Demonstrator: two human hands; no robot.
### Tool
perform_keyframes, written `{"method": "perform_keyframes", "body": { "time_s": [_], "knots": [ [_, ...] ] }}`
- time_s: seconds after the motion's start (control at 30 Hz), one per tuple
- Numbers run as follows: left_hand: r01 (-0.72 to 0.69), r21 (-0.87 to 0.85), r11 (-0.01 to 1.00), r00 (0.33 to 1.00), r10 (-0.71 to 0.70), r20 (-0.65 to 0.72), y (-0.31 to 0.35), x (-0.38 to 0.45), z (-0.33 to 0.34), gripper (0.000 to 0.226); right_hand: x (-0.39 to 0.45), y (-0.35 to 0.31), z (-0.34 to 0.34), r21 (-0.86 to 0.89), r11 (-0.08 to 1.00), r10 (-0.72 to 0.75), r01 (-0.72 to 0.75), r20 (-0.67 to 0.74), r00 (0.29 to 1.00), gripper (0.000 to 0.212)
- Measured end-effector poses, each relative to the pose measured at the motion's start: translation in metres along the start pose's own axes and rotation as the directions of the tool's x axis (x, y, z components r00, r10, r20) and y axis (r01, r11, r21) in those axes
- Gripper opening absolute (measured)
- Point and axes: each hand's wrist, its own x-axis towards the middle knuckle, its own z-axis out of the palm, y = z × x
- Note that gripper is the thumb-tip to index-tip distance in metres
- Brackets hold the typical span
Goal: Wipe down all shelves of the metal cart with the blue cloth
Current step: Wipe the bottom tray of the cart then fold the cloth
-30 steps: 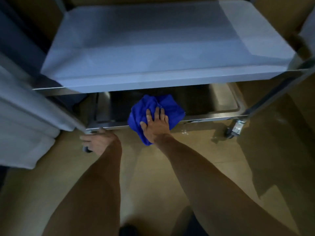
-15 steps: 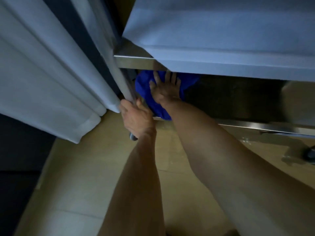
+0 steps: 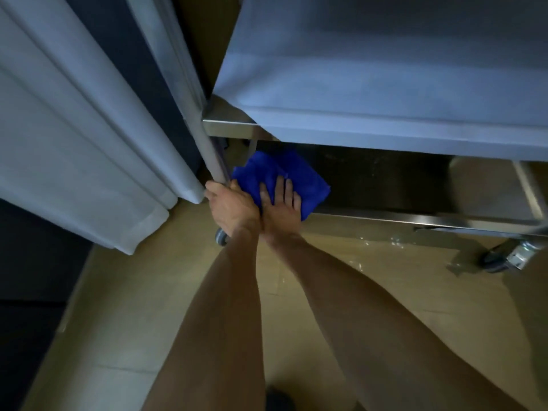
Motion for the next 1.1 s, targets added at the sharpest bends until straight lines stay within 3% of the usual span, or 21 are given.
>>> {"method": "perform_keyframes", "body": {
  "time_s": [0.07, 0.17, 0.3, 0.47, 0.63, 0.83, 0.97, 1.03, 1.1],
  "knots": [
    [0.011, -0.012, 1.0, 1.0, -0.011, -0.016, 0.002, -0.001, 0.003, 0.028, 0.009, -0.001, -0.008, -0.007, 1.0, 0.009, -0.009, 0.035, 0.999, 0.077],
    [0.0, 0.017, 1.0, 0.999, 0.001, -0.041, -0.004, 0.0, 0.008, 0.031, 0.044, -0.004, -0.023, 0.133, 0.988, 0.08, -0.084, 0.041, 0.996, 0.066],
    [-0.047, 0.051, 0.998, 0.992, 0.053, -0.112, -0.017, 0.007, 0.024, 0.028, 0.094, -0.009, -0.023, 0.204, 0.967, 0.164, -0.154, -0.031, 0.986, 0.067],
    [-0.014, 0.02, 1.0, 0.987, 0.017, -0.16, -0.021, 0.009, 0.034, 0.031, 0.127, -0.009, -0.029, 0.205, 0.963, 0.2, -0.173, -0.121, 0.972, 0.061],
    [0.007, 0.068, 0.998, 0.984, 0.005, -0.179, -0.01, 0.0, 0.032, 0.038, 0.106, 0.014, -0.027, 0.248, 0.948, 0.246, -0.201, -0.169, 0.954, 0.055],
    [0.058, 0.079, 0.995, 0.976, -0.04, -0.215, 0.001, -0.012, 0.032, 0.046, 0.053, 0.088, -0.025, 0.279, 0.911, 0.355, -0.304, -0.153, 0.922, 0.061],
    [0.191, 0.113, 0.975, 0.96, -0.162, -0.227, 0.008, -0.037, 0.045, 0.046, 0.028, 0.117, -0.021, 0.247, 0.909, 0.377, -0.336, -0.146, 0.915, 0.063],
    [0.128, 0.165, 0.978, 0.974, -0.094, -0.205, 0.012, -0.063, 0.056, 0.038, 0.024, 0.124, -0.023, 0.251, 0.912, 0.363, -0.325, -0.126, 0.923, 0.063],
    [-0.118, 0.244, 0.962, 0.987, 0.14, -0.075, 0.022, -0.077, 0.068, 0.032, 0.025, 0.129, -0.025, 0.243, 0.918, 0.349, -0.313, -0.121, 0.929, 0.064]
  ]
}}
